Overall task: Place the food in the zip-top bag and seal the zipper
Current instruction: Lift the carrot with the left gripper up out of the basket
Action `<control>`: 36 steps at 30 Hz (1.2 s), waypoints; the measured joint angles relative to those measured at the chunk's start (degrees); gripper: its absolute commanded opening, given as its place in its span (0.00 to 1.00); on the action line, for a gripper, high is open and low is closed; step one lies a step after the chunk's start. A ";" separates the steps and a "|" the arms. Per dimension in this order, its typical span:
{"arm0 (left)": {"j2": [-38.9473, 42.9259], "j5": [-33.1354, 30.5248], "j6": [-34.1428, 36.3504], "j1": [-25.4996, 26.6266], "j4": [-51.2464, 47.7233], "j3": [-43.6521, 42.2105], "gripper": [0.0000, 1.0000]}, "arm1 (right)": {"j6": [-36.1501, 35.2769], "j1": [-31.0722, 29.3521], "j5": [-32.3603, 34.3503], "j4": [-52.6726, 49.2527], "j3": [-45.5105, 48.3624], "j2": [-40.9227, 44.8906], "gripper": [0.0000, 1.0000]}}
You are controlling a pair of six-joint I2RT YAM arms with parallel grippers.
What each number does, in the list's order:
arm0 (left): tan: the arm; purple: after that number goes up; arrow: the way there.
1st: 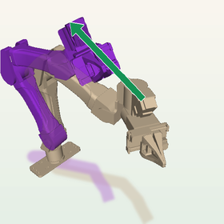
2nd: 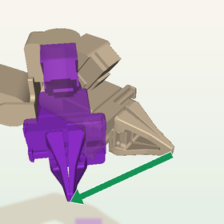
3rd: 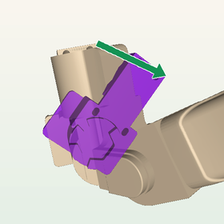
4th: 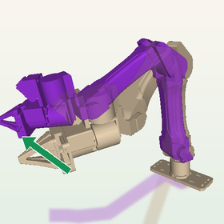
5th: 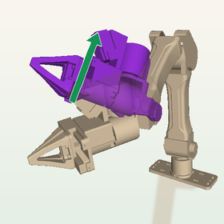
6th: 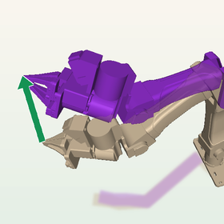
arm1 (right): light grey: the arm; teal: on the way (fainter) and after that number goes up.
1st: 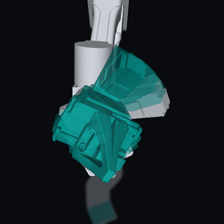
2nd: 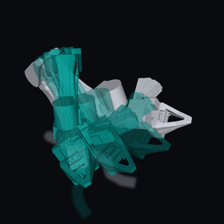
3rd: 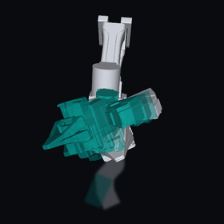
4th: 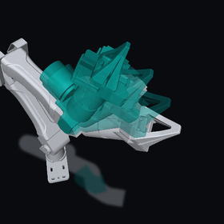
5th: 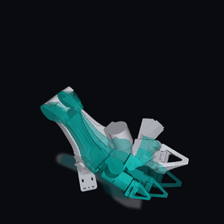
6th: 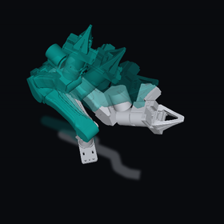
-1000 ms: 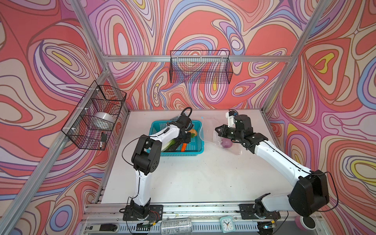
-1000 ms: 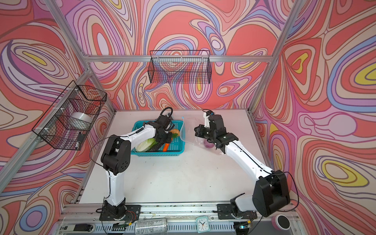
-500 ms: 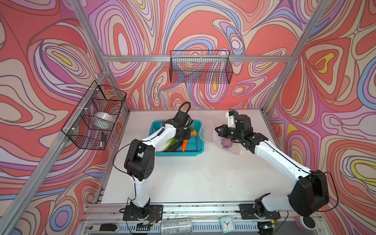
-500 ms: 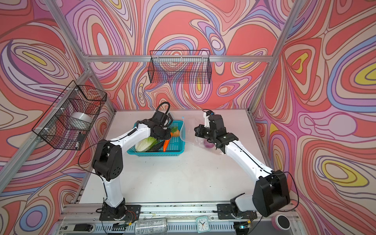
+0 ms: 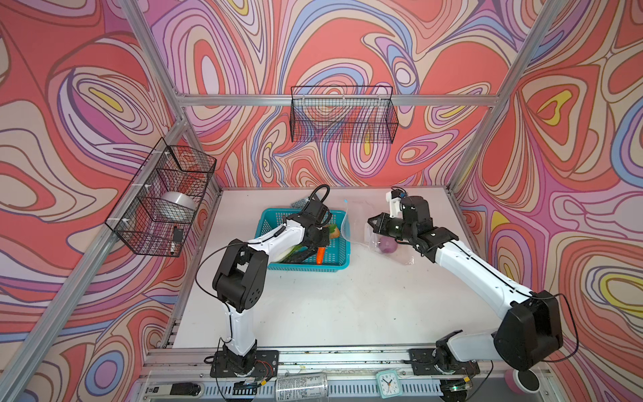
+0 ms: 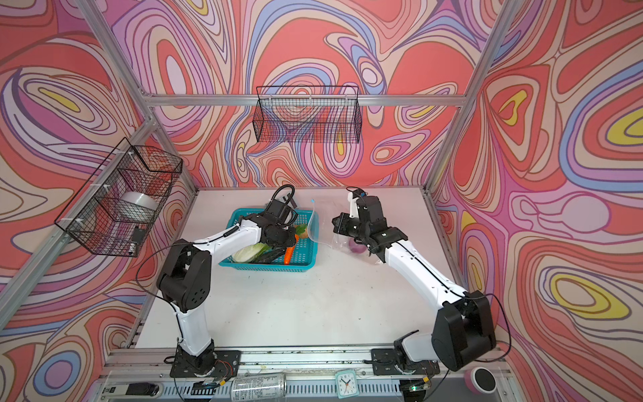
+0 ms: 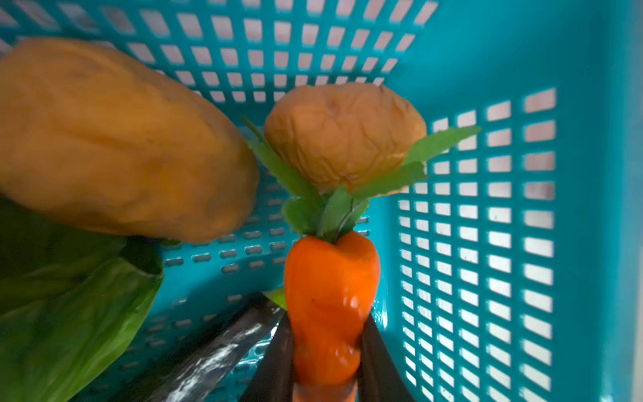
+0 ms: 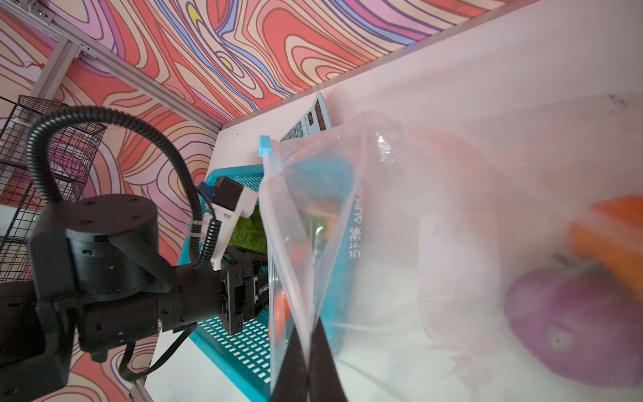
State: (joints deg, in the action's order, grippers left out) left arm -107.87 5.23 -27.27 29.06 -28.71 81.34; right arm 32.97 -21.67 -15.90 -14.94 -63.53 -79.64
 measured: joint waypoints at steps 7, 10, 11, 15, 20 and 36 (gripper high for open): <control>9.25 -2.45 0.00 -0.02 2.21 -0.07 0.22 | 0.00 0.00 0.00 0.00 0.00 0.00 0.00; 13.57 -2.86 -0.04 -0.02 4.46 -0.76 0.22 | 0.00 0.00 0.00 0.00 0.00 0.00 0.00; 14.75 -2.93 -0.09 -0.02 5.40 -1.25 0.23 | 0.00 0.00 -0.02 0.00 0.00 0.00 0.00; 19.30 -1.51 -0.87 -0.07 10.67 -4.15 0.22 | 0.15 0.00 -0.02 0.02 0.00 0.00 0.00; 21.53 3.13 -3.80 -0.07 21.29 -6.99 0.20 | 0.35 0.00 -0.02 0.35 0.00 0.00 0.00; 13.62 1.42 -14.38 6.32 60.13 -13.77 0.17 | 4.46 0.00 -1.84 3.93 1.84 0.76 0.00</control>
State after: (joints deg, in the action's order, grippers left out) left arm -94.26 6.66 -41.65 35.38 31.42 67.57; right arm 37.43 -21.67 -17.74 -11.00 -61.69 -78.87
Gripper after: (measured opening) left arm 0.265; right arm 0.042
